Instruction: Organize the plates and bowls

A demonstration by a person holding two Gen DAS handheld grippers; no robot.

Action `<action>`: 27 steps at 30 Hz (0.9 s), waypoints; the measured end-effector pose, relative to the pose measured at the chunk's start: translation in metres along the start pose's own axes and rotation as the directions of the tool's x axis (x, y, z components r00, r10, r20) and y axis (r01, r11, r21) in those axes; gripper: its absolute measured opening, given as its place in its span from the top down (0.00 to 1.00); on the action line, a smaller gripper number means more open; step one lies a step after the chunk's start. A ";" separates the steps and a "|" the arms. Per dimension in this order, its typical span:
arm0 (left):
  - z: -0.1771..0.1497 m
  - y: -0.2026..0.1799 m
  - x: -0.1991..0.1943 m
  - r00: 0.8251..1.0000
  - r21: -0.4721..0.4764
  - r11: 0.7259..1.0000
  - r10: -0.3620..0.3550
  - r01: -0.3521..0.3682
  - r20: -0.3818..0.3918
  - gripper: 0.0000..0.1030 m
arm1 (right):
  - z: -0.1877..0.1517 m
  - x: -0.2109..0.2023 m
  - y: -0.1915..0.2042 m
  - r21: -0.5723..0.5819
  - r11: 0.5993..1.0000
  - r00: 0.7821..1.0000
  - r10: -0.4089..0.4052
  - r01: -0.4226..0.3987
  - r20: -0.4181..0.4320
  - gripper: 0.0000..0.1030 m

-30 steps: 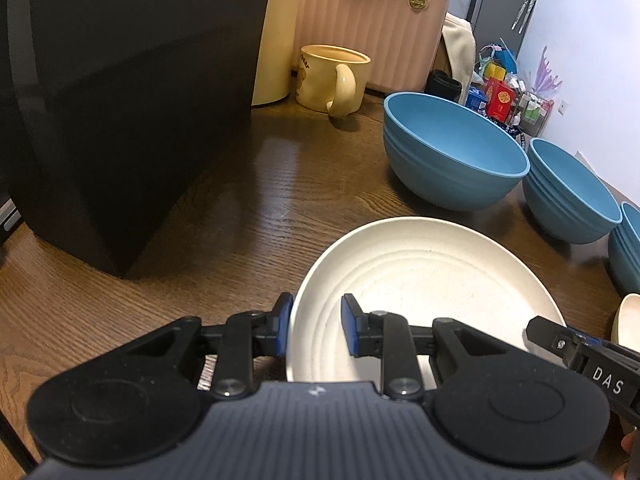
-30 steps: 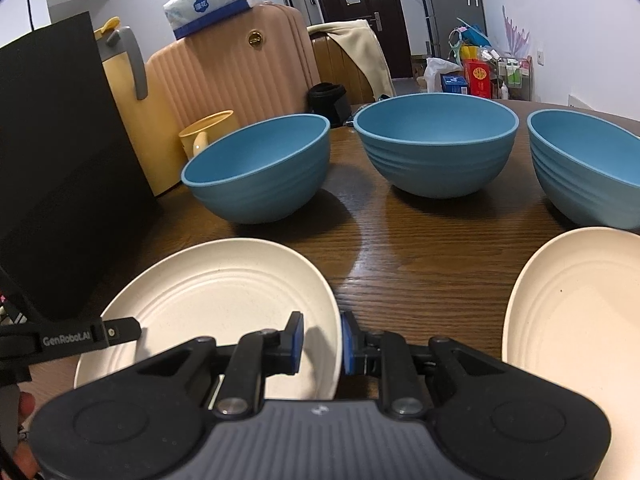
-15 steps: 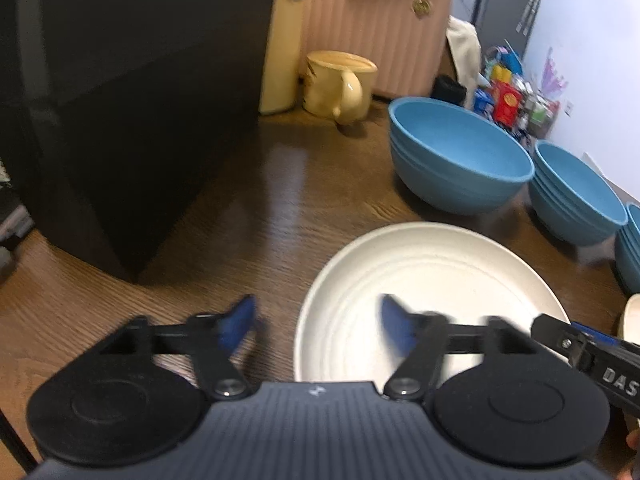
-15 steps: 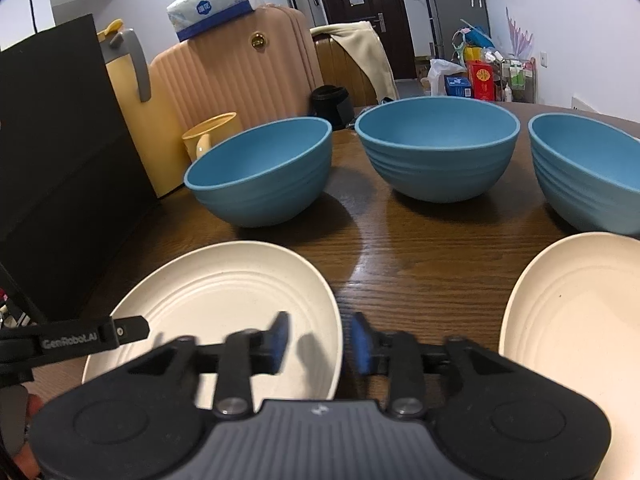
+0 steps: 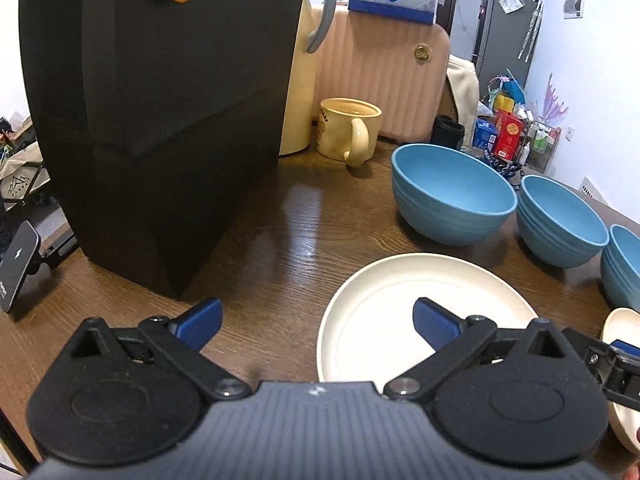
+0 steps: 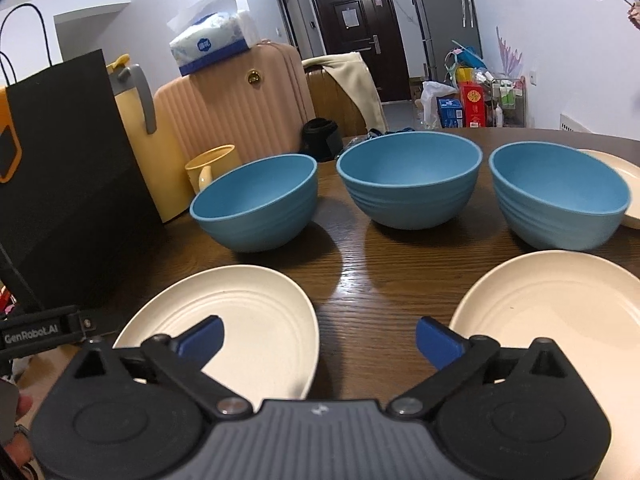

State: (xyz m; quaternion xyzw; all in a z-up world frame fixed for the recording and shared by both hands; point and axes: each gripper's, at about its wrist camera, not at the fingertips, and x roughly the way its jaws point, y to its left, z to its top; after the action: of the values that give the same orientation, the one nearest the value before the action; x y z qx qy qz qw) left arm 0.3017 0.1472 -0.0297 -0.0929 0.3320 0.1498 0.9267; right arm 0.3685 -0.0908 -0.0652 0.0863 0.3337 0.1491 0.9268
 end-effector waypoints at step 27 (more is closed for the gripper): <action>-0.025 -0.040 -0.091 0.989 0.061 0.993 -0.111 0.106 0.093 0.00 | -0.019 -0.111 -0.037 0.015 0.998 0.993 -0.065 0.064 0.095 0.00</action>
State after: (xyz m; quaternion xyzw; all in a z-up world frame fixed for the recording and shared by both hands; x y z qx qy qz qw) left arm 0.2336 0.0830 0.0131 -0.0776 0.2854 0.0941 0.9506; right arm 0.2827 -0.1610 -0.0237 0.0880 0.2928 0.1130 0.9454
